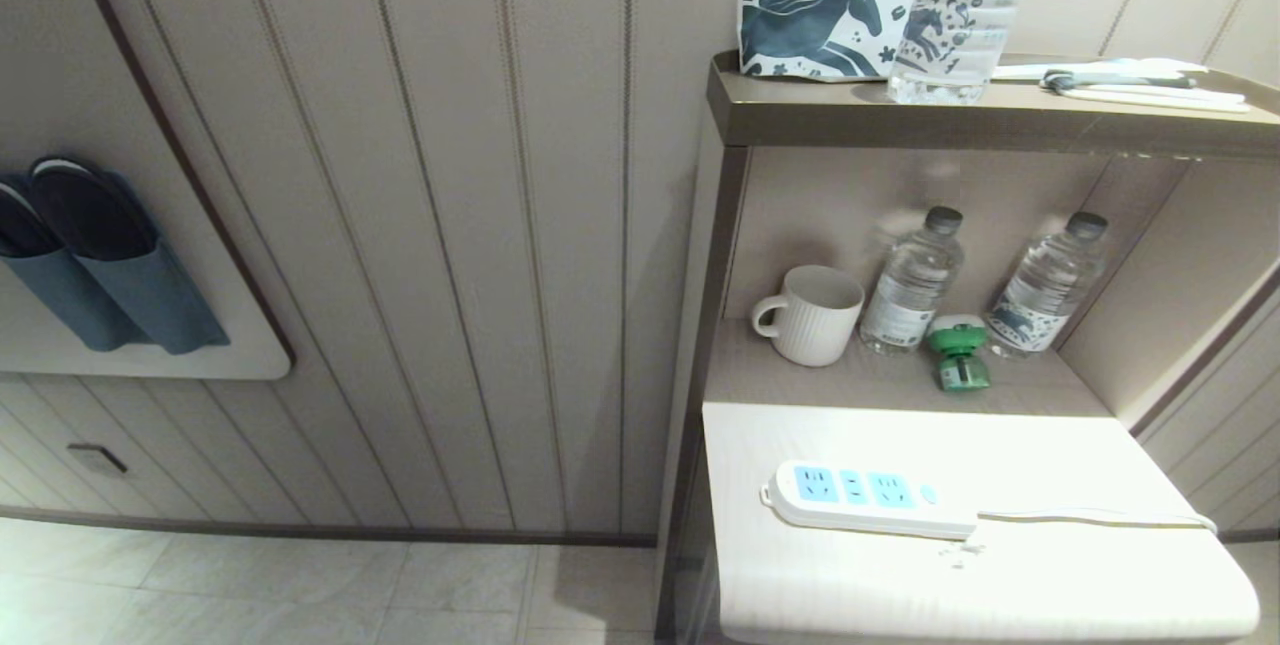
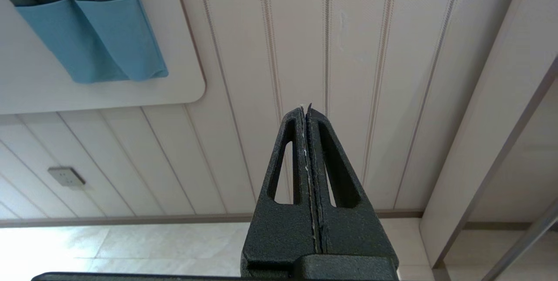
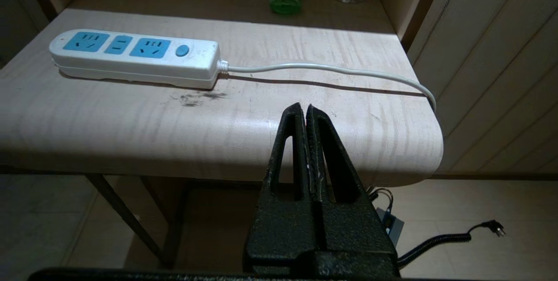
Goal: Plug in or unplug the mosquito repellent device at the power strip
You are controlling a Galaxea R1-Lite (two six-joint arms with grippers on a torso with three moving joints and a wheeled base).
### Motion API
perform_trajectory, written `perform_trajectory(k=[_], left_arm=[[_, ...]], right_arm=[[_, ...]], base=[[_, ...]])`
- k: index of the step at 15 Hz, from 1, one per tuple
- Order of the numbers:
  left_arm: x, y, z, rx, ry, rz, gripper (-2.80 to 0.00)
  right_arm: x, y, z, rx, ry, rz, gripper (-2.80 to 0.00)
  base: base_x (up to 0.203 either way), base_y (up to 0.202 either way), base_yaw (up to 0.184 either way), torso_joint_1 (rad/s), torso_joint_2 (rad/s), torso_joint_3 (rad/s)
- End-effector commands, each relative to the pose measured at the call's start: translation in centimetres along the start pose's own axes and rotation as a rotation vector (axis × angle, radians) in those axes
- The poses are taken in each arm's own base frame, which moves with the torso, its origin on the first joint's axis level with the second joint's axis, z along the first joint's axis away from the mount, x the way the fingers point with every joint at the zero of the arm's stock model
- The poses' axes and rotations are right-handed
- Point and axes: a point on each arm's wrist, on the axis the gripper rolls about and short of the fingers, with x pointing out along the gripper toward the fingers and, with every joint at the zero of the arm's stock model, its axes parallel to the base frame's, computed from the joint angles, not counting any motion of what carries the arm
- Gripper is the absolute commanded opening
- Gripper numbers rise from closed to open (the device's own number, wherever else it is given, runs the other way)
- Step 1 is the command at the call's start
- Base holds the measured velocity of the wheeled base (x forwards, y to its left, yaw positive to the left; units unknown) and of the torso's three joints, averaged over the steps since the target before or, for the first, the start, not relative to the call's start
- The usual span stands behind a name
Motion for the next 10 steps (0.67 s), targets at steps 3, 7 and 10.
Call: perform_trajectory(k=[3, 7, 10], left_arm=[[0.0, 0.0, 0.0, 0.001, -0.001, 0.001, -2.80], [0.0, 0.0, 0.0, -0.001, -0.001, -0.001, -2.80], [0.0, 0.0, 0.0, -0.001, -0.001, 0.000, -2.80]], right_arm=[[-0.6, 0.0, -0.2, 0.000, -0.059, 0.011, -2.80], [-0.6, 0.2, -1.0, -0.080, 0.006, 0.102, -2.80], [-0.6, 0.2, -1.3, 0.002, 0.045, 0.105, -2.80]], base=[[0.000, 0.000, 0.000, 0.000, 0.00, 0.000], [0.000, 0.000, 0.000, 0.000, 0.00, 0.000], [0.000, 0.000, 0.000, 0.000, 0.00, 0.000]])
